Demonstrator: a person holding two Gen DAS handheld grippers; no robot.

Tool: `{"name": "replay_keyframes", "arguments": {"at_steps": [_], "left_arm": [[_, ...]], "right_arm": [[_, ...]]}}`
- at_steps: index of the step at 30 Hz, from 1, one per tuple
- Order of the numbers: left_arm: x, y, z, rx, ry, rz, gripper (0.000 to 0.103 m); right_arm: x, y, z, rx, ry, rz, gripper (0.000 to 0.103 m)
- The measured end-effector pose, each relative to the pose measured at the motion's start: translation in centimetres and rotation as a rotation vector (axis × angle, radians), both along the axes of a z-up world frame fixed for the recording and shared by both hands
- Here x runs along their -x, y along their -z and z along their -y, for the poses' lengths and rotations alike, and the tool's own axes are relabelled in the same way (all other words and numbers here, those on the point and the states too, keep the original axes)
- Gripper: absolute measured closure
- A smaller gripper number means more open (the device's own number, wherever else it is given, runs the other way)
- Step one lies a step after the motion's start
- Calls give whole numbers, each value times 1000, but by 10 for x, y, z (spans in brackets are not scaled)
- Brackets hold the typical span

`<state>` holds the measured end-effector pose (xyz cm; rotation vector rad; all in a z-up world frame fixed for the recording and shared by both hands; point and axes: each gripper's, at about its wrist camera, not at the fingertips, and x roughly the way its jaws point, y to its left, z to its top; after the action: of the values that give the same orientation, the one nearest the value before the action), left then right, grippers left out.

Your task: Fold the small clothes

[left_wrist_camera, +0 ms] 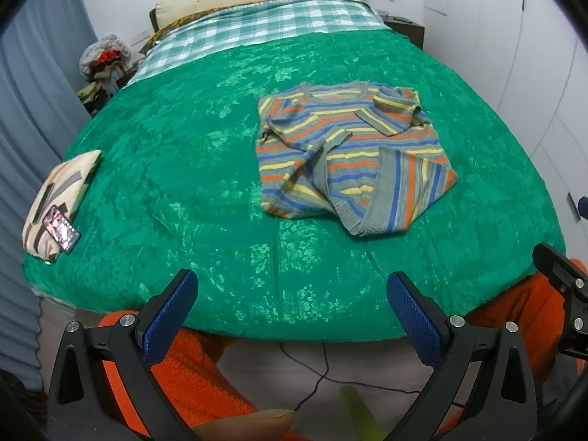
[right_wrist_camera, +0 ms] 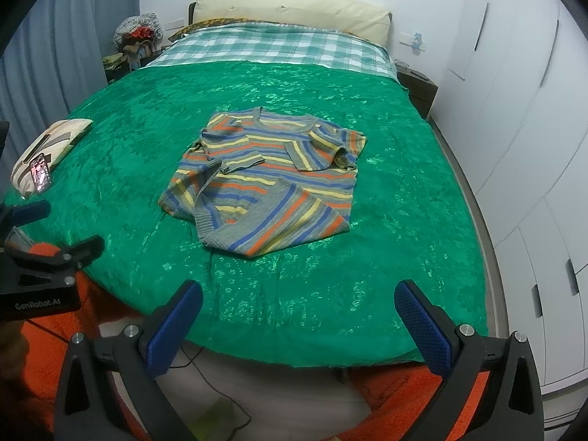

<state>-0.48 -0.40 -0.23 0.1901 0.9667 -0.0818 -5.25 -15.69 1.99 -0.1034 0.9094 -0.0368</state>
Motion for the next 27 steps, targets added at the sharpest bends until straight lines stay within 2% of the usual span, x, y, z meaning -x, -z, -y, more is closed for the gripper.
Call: {"name": "replay_keyframes", "arguments": {"at_steps": [27], "left_arm": [[0,13,3,-77,-1,-23,1]], "right_arm": [[-2,9,-1,-6,6,-28,0]]}}
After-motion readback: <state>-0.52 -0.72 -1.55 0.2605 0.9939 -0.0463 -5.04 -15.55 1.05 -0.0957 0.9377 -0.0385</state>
